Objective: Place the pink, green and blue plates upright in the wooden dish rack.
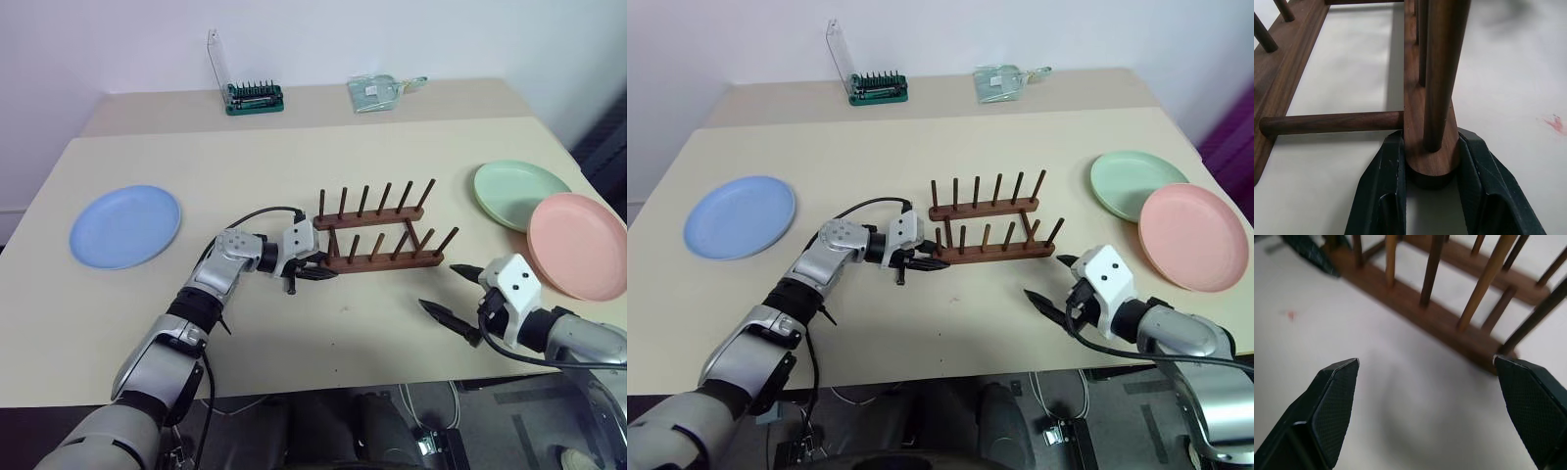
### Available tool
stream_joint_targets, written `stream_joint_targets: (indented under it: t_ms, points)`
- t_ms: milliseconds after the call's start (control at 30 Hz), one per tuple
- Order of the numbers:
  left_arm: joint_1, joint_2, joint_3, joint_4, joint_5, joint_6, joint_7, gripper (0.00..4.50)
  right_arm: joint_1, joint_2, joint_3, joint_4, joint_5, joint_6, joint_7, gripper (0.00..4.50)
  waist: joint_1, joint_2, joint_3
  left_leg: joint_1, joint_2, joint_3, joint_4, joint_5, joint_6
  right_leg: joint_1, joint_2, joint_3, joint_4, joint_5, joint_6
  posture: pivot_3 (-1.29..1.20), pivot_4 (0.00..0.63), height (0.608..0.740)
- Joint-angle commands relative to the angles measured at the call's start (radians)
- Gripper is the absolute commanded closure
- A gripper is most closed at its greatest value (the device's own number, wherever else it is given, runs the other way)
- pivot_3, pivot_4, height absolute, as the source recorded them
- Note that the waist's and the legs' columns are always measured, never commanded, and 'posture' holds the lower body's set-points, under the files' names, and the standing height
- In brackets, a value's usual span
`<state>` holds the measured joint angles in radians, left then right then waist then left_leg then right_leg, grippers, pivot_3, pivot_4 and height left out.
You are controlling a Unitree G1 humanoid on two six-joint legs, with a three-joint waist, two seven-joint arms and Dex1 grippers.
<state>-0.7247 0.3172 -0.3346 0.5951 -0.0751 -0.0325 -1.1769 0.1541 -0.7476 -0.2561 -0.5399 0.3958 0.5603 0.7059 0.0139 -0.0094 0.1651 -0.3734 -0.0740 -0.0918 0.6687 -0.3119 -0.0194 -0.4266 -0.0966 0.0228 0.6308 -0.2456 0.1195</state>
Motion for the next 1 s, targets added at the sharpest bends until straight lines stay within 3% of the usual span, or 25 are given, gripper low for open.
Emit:
stream_joint_targets:
  t_ms: [33, 133, 167, 267, 367, 467, 567, 733, 1000]
  points:
    - [-0.003, 0.004, 0.027, -0.018, 0.006, 0.008, 0.022, 1.8, -0.021, -0.008, 0.008, 0.012, -0.003, -0.01, 0.008, 0.0, 0.0, 0.0, 0.0, 0.0, 0.0, 0.0, 0.0, 0.0, 0.0, 0.0, 0.0, 0.0, 0.0, 0.0, 0.0, 0.0, 0.15, 0.74]
    - [-0.014, 0.008, 0.033, -0.01, 0.033, 0.048, 0.076, 0.28, -0.031, -0.011, 0.015, 0.021, -0.002, -0.011, 0.016, 0.0, -0.001, 0.0, 0.0, 0.0, 0.0, 0.0, 0.0, 0.0, 0.0, 0.0, 0.0, 0.0, 0.0, 0.0, 0.0, 0.0, 0.15, 0.74]
    - [-0.005, 0.023, 0.041, -0.03, 0.022, 0.063, 0.067, 0.02, -0.029, -0.014, 0.014, 0.02, 0.006, 0.002, 0.019, 0.25, -0.001, 0.0, 0.0, 0.0, 0.0, 0.0, 0.0, 0.0, 0.0, 0.0, 0.0, 0.0, 0.0, 0.0, 0.0, 0.0, 0.15, 0.74]
    - [0.046, 0.082, 0.077, -0.12, -0.022, 0.166, 0.04, 0.0, -0.006, -0.029, 0.013, 0.014, 0.002, 0.015, 0.03, 1.37, -0.006, 0.0, 0.0, 0.0, 0.0, 0.0, 0.0, 0.0, 0.0, 0.0, 0.0, 0.0, 0.0, 0.0, 0.0, 0.0, 0.15, 0.74]
    - [0.156, 0.161, 0.078, -0.318, -0.075, 0.265, -0.025, 0.98, 0.015, -0.047, 0.019, 0.032, -0.031, 0.031, 0.015, 2.89, -0.014, 0.001, -0.001, 0.001, 0.001, 0.0, -0.001, 0.0, 0.0, -0.001, 0.001, 0.0, 0.0, 0.0, 0.0, 0.0, 0.15, 0.74]
    - [0.242, 0.199, 0.062, -0.542, -0.125, 0.399, -0.034, 2.44, 0.028, -0.057, 0.035, 0.052, -0.064, 0.023, 0.01, 4.42, -0.012, 0.002, -0.001, 0.001, 0.001, 0.0, -0.001, 0.0, 0.0, -0.001, 0.0, 0.001, 0.0, 0.0, 0.0, 0.0, 0.15, 0.74]
    - [0.268, 0.19, -0.001, -0.665, -0.088, 0.455, 0.005, 3.96, 0.013, -0.06, 0.061, 0.056, -0.089, 0.019, -0.002, 4.5, 0.003, 0.001, -0.001, 0.0, 0.001, 0.0, 0.0, -0.003, 0.005, 0.0, 0.0, 0.001, 0.0, 0.0, 0.0, 0.0, 0.15, 0.74]
    - [0.243, 0.115, -0.088, -0.647, 0.099, 0.431, 0.222, 3.96, -0.054, -0.061, 0.149, 0.114, -0.171, 0.008, -0.029, 4.5, 0.001, 0.001, -0.001, 0.001, 0.0, 0.0, 0.002, -0.003, 0.005, 0.001, 0.0, 0.001, 0.0, 0.001, 0.001, 0.0, 0.15, 0.74]
    - [0.26, 0.034, -0.051, -0.532, 0.197, 0.423, 0.476, 3.96, -0.222, 0.007, 0.236, 0.303, -0.291, -0.049, -0.126, 4.5, -0.002, -0.001, -0.004, 0.002, 0.0, 0.0, 0.001, 0.0, 0.0, 0.002, 0.0, 0.001, 0.0, 0.001, 0.001, 0.0, 0.15, 0.74]
